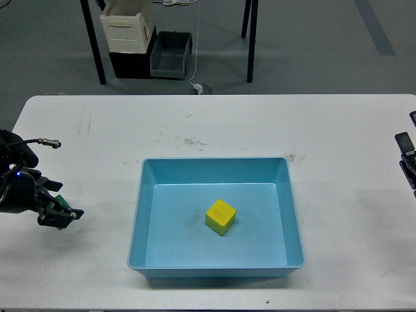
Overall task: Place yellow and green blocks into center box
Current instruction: 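Lower the left gripper onto the green cube and close it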
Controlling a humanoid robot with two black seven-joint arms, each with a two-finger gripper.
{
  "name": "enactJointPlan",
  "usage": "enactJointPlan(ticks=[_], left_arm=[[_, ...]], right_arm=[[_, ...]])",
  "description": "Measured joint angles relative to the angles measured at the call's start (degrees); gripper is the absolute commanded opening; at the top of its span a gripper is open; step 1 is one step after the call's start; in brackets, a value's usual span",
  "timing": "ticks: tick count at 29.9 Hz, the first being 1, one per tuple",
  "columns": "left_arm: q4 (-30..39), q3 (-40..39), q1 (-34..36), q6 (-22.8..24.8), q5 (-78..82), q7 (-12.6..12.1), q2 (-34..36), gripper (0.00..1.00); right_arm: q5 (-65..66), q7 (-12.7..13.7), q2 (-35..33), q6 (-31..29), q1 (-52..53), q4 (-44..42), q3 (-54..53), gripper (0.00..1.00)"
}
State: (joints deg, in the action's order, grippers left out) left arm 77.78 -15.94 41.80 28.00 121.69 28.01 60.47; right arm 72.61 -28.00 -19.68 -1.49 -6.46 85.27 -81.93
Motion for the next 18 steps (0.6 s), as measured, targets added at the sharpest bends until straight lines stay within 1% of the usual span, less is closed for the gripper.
enactJointPlan(ticks=[5, 18], left_arm=[[-2.0, 0.3, 0.3, 0.0, 1.0, 0.0, -0.4, 1.00], [-3.6, 1.3, -0.2, 0.0, 1.0, 0.0, -1.6, 0.99]], right_arm=[[0.0, 0.0, 0.3, 0.0, -0.6, 0.0, 0.0, 0.99], [0.0, 0.0, 0.6, 0.8, -1.4, 0.0, 0.0, 0.99]])
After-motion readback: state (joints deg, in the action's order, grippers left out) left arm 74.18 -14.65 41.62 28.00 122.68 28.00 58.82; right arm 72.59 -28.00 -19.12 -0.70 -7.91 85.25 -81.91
